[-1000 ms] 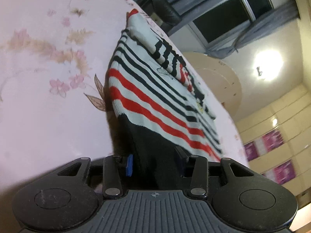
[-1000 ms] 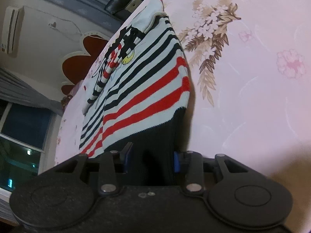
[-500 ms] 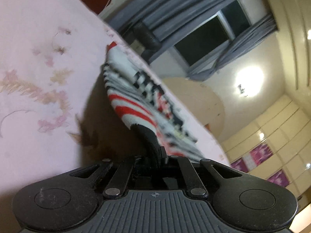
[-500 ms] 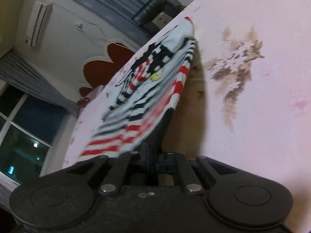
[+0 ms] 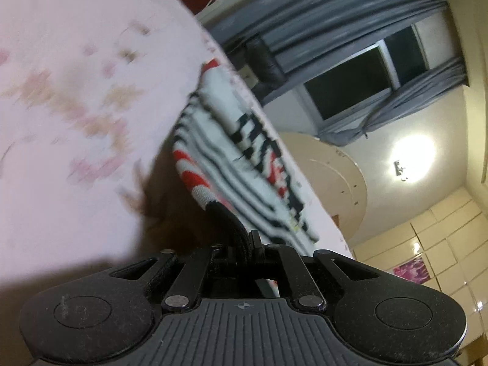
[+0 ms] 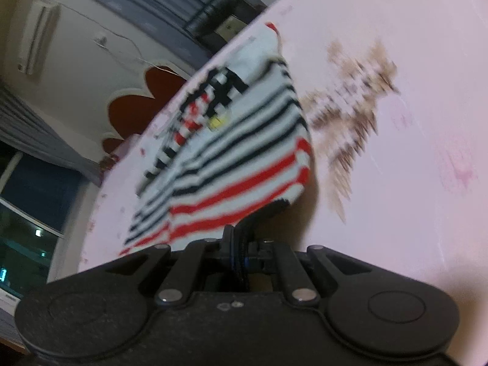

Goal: Fold small clothes
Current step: 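Carry the held hem over the sweater body with both grippers toward the collar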

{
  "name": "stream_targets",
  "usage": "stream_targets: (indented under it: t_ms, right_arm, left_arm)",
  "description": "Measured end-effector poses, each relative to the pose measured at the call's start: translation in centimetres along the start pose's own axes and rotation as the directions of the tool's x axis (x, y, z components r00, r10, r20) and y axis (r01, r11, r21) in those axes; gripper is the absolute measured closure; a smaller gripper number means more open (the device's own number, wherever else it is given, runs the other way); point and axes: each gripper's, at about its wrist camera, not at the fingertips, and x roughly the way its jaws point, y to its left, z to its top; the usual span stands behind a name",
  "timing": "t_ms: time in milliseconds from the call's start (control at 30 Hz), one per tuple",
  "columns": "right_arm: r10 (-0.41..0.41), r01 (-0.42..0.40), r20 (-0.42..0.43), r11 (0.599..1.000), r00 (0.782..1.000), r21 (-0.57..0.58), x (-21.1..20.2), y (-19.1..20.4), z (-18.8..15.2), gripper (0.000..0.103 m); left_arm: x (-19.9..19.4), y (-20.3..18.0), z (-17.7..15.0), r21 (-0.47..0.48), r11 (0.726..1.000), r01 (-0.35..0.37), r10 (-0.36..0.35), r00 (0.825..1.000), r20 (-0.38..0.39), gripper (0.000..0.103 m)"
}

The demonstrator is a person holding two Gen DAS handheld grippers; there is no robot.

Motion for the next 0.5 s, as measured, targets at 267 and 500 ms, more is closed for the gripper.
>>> stream_targets:
  t_ms: [267,500]
  right_arm:
    - [0.042,-0.043,0.073,0.999,0.996,0.0,1.3,2.5,7.1,0.097]
    - [-0.004,0.004,0.099,1.0,0.995,0.007,7.0,4.5,16.6,0.097]
  left_arm:
    - [3.1,-4.2,7.2,0.041,0.999,0.027,-0.031,0.996,0.079,0.098]
    - [11.9,-6.8,15.3,0.089,0.996,0.002,-0.008,0.998,0.065,0.098]
